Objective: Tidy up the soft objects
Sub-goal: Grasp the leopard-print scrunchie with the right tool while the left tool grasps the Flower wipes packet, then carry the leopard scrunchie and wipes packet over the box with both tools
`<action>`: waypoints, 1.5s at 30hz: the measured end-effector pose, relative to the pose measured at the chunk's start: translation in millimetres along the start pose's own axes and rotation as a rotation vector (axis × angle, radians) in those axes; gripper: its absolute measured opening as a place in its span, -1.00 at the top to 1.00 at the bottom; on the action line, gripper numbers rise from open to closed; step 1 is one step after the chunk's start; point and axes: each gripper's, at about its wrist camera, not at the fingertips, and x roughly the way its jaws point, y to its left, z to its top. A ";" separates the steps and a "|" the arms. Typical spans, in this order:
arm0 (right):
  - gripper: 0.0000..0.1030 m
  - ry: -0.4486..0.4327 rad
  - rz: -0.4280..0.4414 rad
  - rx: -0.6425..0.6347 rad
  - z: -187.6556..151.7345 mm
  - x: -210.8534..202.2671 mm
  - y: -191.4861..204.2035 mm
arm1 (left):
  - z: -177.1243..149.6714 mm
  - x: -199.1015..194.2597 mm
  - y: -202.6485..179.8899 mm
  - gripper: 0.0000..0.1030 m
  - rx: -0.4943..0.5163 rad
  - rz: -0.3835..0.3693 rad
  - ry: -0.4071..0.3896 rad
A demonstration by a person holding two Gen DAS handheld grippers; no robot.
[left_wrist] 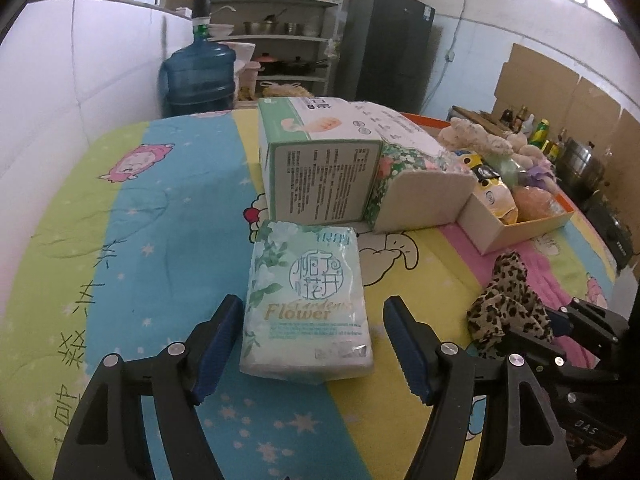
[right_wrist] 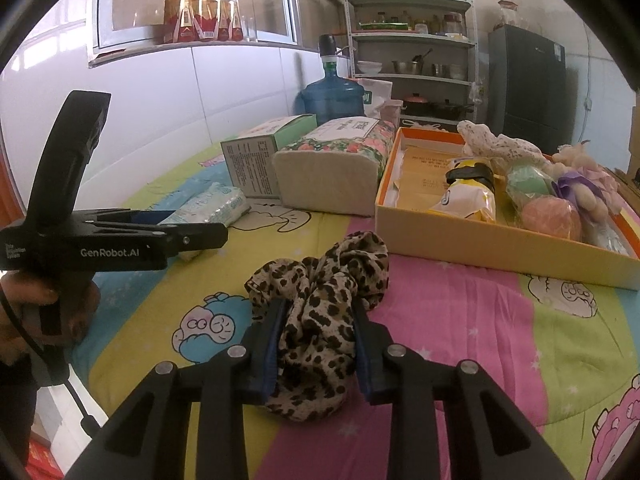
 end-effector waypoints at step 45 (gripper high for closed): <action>0.39 -0.140 -0.002 0.073 11.5 -52.8 -29.0 | -14.9 -74.6 -38.9 0.04 -0.067 -0.088 -0.258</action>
